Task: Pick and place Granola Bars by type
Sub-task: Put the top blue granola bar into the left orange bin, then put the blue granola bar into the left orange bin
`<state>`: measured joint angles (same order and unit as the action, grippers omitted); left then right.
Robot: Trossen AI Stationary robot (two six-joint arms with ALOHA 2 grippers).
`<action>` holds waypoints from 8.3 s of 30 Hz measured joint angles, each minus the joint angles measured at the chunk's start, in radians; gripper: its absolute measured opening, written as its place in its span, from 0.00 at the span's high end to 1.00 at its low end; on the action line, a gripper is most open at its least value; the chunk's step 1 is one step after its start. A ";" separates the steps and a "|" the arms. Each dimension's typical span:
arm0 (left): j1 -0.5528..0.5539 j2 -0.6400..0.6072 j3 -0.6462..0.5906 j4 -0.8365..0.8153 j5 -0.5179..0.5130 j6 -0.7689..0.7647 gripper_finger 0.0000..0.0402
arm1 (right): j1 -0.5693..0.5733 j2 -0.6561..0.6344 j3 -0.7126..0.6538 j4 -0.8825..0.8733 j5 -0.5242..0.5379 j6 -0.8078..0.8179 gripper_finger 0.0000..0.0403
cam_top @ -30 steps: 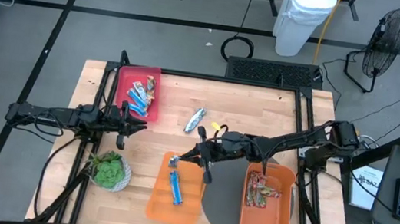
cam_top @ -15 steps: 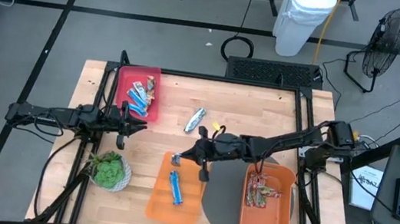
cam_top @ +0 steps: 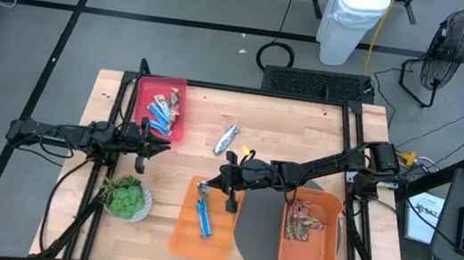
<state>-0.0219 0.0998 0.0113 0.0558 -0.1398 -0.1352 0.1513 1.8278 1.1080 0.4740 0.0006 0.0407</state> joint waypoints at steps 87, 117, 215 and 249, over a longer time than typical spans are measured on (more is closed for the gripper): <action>0.000 0.000 0.000 0.000 0.000 0.000 0.82 | -0.527 -0.247 0.156 -0.861 0.104 0.009 0.60; 0.000 0.000 0.000 0.000 0.000 0.000 0.82 | -0.636 0.251 0.338 -0.759 -0.265 0.105 0.50; 0.000 0.000 0.000 0.000 0.000 0.000 0.82 | 0.219 -0.439 -0.210 -0.170 -0.183 0.012 0.99; 0.000 0.000 0.000 0.000 0.000 0.000 0.82 | 0.148 -0.276 0.032 -0.263 -0.240 -0.076 0.99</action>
<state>-0.0223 0.0998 0.0113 0.0559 -0.1398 -0.1352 0.2992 1.5514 1.1400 0.2108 -0.2389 -0.0357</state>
